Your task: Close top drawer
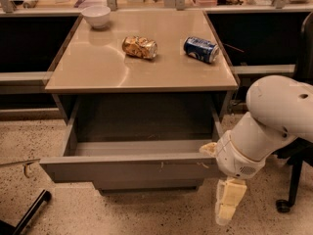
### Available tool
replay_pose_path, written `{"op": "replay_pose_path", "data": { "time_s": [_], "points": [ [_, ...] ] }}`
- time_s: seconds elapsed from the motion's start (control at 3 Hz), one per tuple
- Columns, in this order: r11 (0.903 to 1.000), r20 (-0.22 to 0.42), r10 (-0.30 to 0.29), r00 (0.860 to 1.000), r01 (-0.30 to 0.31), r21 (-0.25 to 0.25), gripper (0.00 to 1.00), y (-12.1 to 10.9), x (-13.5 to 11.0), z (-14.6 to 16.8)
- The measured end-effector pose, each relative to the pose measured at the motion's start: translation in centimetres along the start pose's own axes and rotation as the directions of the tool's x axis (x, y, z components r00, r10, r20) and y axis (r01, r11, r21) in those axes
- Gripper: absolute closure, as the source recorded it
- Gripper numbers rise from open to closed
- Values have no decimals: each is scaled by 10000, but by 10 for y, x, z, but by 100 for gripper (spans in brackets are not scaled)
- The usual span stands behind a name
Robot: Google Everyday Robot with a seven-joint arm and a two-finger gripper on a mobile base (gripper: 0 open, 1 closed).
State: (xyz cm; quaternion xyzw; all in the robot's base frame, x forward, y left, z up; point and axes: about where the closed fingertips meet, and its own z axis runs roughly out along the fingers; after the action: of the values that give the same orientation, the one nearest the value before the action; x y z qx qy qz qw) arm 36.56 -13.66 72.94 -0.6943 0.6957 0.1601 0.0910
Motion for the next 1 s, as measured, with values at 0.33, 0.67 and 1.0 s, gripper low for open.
{"op": "replay_pose_path", "data": {
  "time_s": [0.33, 0.67, 1.0],
  "points": [
    [10000, -6, -3, 10000, 3, -53, 0, 2, 1, 5],
    [9992, 51, 114, 9999, -112, -378, 0, 13, 8, 23],
    [9962, 88, 134, 9999, -126, -867, 0, 18, 16, 53]
  ]
}}
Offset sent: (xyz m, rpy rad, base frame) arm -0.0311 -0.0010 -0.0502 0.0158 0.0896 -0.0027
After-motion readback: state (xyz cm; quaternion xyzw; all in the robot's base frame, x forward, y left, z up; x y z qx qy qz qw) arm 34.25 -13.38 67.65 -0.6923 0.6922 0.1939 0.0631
